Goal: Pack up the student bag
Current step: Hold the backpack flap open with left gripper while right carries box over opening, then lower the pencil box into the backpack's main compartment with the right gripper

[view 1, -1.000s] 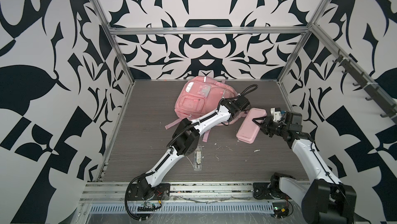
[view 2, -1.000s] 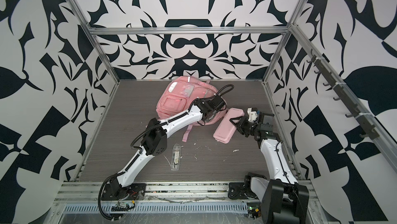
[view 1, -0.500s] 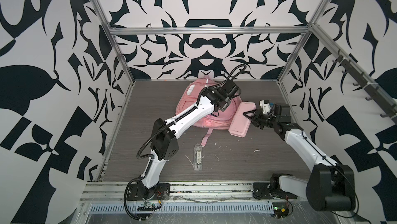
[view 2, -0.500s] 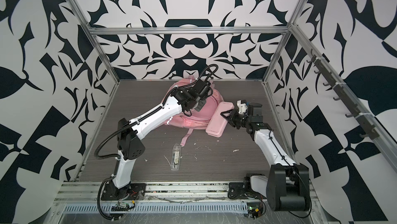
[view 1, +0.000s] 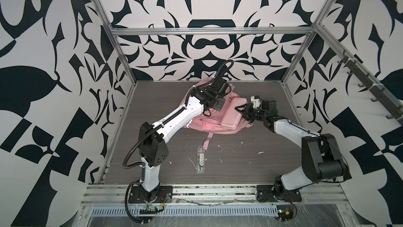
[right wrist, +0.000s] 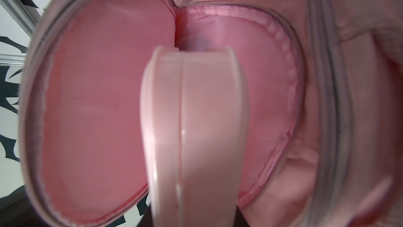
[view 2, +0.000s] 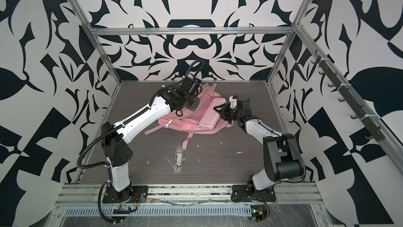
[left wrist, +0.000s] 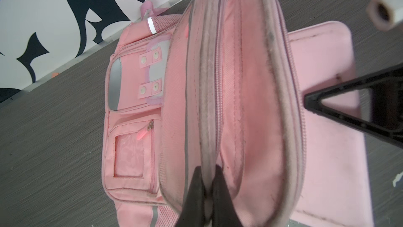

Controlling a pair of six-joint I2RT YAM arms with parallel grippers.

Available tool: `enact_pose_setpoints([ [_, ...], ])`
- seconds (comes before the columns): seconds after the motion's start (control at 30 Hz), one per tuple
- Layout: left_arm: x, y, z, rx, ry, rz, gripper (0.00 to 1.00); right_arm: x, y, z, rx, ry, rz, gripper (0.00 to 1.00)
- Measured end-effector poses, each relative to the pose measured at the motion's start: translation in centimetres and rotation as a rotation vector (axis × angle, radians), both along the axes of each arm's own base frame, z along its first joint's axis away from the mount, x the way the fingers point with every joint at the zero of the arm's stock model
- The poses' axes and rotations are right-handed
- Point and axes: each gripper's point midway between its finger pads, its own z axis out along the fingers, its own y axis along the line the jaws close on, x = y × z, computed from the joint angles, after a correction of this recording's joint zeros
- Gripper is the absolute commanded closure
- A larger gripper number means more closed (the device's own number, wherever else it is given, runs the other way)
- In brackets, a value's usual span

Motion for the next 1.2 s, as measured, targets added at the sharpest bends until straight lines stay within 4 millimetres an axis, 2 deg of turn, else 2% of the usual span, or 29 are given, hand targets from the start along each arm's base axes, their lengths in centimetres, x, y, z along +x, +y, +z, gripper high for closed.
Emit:
enact_pose_setpoints([
  [0.23,-0.3,0.2,-0.3,-0.015,0.015,-0.007,1.00,4.2,3.4,-0.9,0.045,-0.021,0.008,0.95],
  [0.37,-0.2,0.3,-0.4,-0.043,0.030,-0.004,1.00,5.9,5.9,-1.9,0.078,-0.024,0.023,0.94],
  [0.7,0.6,1.5,0.2,-0.172,0.097,0.014,1.00,8.3,10.7,-4.6,0.143,-0.012,0.037,0.90],
  [0.9,0.9,2.3,0.0,-0.264,0.157,0.024,1.00,9.1,13.2,-4.6,0.106,-0.019,0.069,0.86],
  [1.0,1.1,2.5,0.1,-0.290,0.173,0.030,1.00,9.6,14.6,-4.3,0.056,-0.020,0.101,0.74],
  [1.07,1.2,2.5,0.1,-0.304,0.181,0.032,1.00,9.7,15.5,-3.9,0.016,-0.025,0.125,0.60],
  [1.2,1.3,2.6,0.2,-0.323,0.190,0.035,1.00,9.6,16.4,-3.1,-0.053,-0.043,0.171,0.46],
])
